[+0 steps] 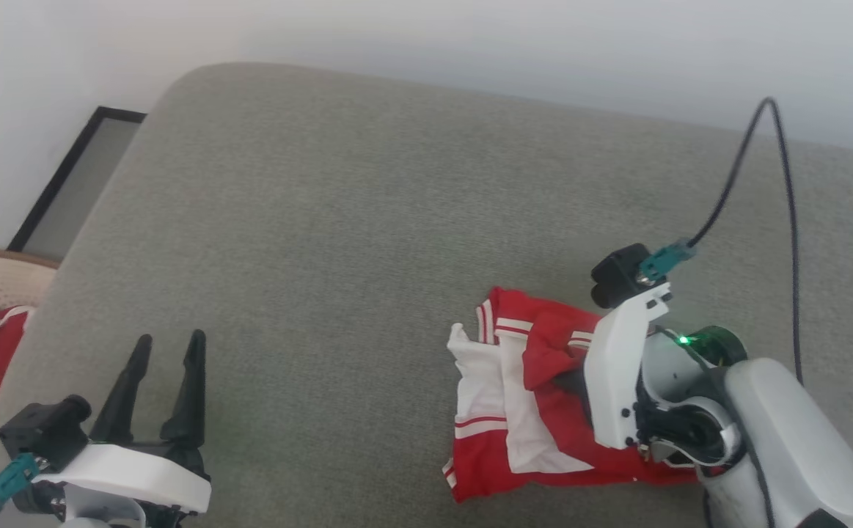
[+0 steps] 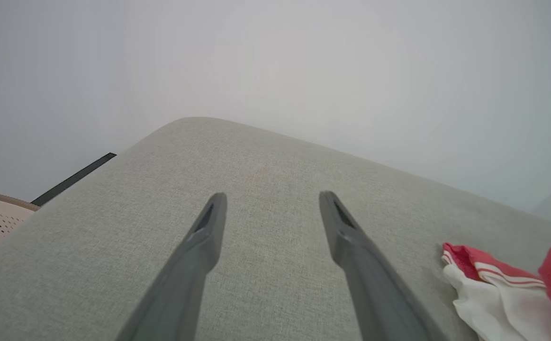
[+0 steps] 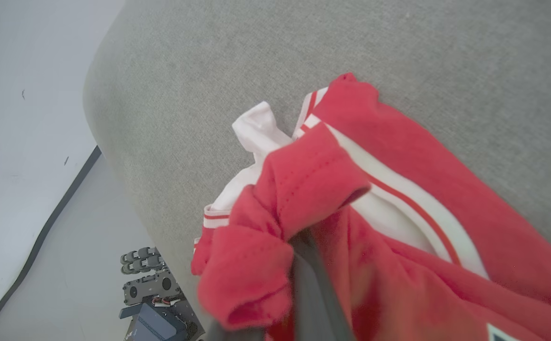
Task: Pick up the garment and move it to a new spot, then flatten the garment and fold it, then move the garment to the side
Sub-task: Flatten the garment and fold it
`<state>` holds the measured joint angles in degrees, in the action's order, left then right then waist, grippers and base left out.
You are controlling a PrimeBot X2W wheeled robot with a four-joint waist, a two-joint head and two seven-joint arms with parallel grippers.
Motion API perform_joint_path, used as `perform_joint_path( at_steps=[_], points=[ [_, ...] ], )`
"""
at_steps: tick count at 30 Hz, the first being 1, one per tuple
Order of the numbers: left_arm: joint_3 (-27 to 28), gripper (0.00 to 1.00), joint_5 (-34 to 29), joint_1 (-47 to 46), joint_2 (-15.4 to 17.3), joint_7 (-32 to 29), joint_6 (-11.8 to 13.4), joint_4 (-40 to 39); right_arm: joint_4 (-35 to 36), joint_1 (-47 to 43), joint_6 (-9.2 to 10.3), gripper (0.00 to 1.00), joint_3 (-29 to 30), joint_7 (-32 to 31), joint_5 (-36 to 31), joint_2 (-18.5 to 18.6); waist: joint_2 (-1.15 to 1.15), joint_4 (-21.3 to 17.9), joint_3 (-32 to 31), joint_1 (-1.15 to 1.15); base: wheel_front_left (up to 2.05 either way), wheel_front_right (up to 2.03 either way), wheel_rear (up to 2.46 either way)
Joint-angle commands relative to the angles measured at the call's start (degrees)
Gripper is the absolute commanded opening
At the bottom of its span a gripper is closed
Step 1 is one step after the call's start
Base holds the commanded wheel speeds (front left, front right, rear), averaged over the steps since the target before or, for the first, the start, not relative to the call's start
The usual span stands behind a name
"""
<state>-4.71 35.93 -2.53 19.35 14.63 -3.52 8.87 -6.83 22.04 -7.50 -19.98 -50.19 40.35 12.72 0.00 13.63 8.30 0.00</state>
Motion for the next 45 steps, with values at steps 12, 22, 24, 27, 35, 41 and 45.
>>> perform_joint_path(
  at_steps=[12,22,24,27,35,41,45],
  points=[
    [-0.8,1.00,-0.3,-1.5,-0.3,0.2,-0.9,1.7,-9.3,4.7,0.03,1.00,-4.2,5.8,0.2,-2.9,0.00,1.4,-1.0,0.00,0.00,0.00,0.00],
    [0.0,1.00,0.0,-0.2,0.6,0.4,-1.2,1.4,-5.6,4.5,0.03,1.00,-0.7,9.0,1.5,0.7,0.00,-2.8,-2.3,0.00,0.00,0.00,0.00],
    [0.3,1.00,0.2,0.0,0.9,0.4,-1.1,1.2,-4.6,3.6,0.03,1.00,1.0,9.9,1.1,1.9,0.00,-3.9,-2.7,0.00,0.00,0.00,0.00],
    [0.5,1.00,0.1,0.6,1.5,0.4,-1.1,0.9,-3.0,2.4,0.03,1.00,4.0,11.9,0.7,3.4,0.00,-5.7,-3.3,0.00,0.00,0.00,0.00],
    [2.1,1.00,0.0,2.8,3.4,0.4,-0.4,0.1,-0.7,-2.3,0.03,1.00,11.5,20.9,-1.3,5.7,0.00,-10.6,-5.0,0.00,0.00,0.00,0.00],
    [2.6,1.00,-0.3,4.9,4.5,0.5,-0.6,0.1,-1.6,-6.6,0.03,1.00,14.1,30.5,-3.6,6.9,0.00,-13.8,-7.1,0.00,0.00,0.00,0.00],
    [3.2,1.00,0.2,6.0,4.7,0.5,-0.6,0.3,-2.4,-8.7,0.03,1.00,14.0,35.8,-4.3,8.0,0.00,-14.9,-8.2,0.00,0.00,0.00,0.00]
  ],
)
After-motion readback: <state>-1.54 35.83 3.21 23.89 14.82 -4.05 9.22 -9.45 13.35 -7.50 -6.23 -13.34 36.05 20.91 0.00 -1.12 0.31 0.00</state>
